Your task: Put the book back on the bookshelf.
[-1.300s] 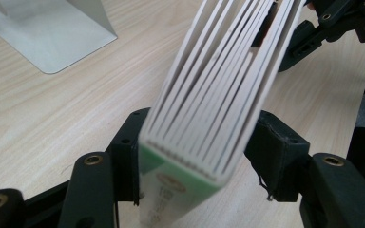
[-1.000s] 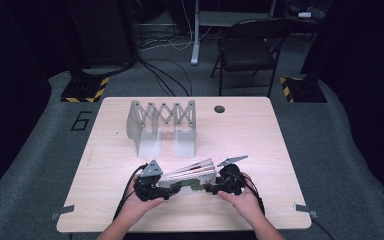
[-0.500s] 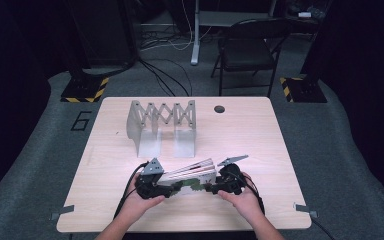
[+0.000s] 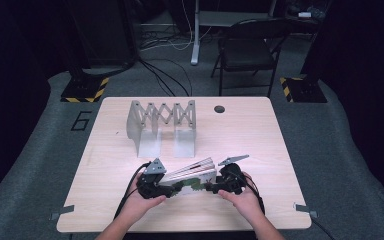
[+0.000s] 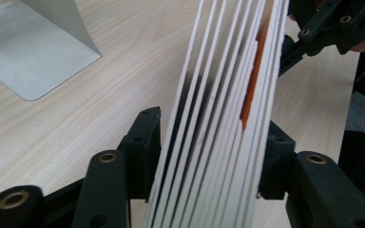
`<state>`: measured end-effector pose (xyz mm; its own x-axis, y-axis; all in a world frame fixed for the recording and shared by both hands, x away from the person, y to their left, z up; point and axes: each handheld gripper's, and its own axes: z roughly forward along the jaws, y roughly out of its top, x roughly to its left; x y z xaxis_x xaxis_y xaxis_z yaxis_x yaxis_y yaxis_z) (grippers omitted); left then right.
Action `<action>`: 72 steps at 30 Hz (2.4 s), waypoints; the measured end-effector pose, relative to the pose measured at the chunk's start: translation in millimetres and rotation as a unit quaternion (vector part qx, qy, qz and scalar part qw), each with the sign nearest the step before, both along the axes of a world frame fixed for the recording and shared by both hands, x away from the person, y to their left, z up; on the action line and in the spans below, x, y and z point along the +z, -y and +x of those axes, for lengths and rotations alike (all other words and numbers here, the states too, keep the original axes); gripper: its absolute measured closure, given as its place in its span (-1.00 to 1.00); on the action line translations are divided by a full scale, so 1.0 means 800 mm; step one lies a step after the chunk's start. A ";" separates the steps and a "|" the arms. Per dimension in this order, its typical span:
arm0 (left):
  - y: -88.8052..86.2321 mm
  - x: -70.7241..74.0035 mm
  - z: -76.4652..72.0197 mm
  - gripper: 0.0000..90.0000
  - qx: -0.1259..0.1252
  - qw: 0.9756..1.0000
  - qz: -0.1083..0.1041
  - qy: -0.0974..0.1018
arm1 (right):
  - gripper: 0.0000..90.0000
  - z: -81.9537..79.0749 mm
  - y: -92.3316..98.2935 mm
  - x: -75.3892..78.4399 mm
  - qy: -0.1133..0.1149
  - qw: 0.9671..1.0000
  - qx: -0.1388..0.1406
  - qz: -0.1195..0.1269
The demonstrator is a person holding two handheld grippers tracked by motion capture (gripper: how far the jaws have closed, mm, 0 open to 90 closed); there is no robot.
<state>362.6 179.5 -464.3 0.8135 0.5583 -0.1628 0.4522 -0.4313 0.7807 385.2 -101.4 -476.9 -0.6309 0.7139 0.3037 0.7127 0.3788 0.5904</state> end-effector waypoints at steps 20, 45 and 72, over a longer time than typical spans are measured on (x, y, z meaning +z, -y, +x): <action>0.014 0.003 -0.016 0.42 -0.015 0.999 0.040 0.027 | -0.05 0.002 0.002 -0.001 0.011 1.000 0.001 0.000; 0.026 0.006 -0.028 0.64 -0.026 0.998 0.056 0.033 | -0.05 0.003 0.007 -0.002 0.005 1.000 -0.006 0.001; 0.035 0.015 -0.025 0.62 -0.029 0.996 0.086 0.012 | -0.04 0.005 0.012 -0.003 0.000 1.000 -0.013 0.004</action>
<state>342.5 151.6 -452.6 0.8472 0.5290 -0.0499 0.4058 -0.5835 0.7035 389.4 -111.3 -479.0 -0.6127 0.7275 0.3087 0.7219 0.3562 0.5933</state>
